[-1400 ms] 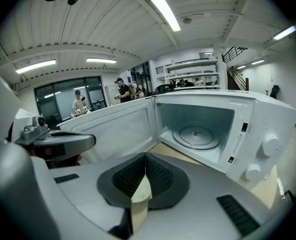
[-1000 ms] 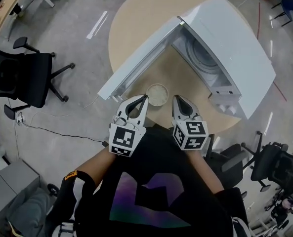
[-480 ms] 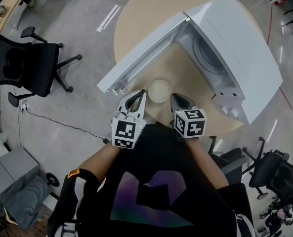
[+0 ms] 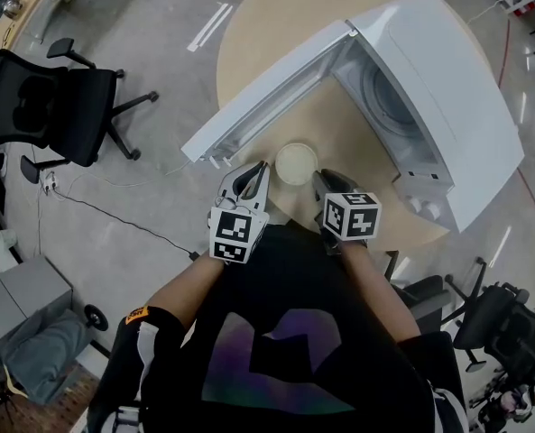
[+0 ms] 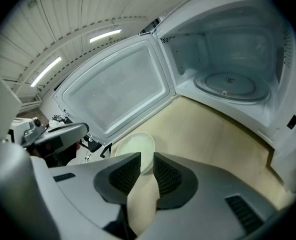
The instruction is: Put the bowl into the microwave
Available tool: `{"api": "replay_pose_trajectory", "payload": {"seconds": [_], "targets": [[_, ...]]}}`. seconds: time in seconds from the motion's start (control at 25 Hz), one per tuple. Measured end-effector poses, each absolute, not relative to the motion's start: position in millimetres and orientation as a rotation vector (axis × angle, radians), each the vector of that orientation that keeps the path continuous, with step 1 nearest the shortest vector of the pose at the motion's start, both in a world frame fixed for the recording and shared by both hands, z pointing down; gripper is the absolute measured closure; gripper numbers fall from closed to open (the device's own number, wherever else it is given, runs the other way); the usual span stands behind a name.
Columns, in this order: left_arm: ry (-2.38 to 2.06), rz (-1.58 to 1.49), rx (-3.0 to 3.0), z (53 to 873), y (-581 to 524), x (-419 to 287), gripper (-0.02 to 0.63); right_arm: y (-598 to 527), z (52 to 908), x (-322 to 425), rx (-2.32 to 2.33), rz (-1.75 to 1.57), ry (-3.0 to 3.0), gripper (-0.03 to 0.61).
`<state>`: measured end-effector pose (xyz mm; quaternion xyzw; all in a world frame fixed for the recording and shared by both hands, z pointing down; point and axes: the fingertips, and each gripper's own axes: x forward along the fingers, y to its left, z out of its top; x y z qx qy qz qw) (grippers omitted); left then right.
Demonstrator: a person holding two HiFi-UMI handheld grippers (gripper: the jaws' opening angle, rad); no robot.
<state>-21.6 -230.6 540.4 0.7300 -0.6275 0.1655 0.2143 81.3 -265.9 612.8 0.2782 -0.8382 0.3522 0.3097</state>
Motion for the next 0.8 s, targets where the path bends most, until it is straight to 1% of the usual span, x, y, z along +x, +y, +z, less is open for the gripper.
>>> {"api": "replay_pose_trajectory", "payload": {"seconds": [0.04, 0.08, 0.8], "targets": [[-1.735, 0.466, 2.027, 542, -231, -21, 0.568, -266, 615, 80, 0.729, 0.951, -2.21, 0.501], [-1.73, 0.473, 2.028, 544, -231, -21, 0.568, -266, 617, 79, 0.724, 0.971, -2.204, 0.494], [-1.685, 0.586, 2.02, 565, -236, -27, 0.568, -279, 641, 70, 0.743, 1.251, -2.164, 0.492]]}}
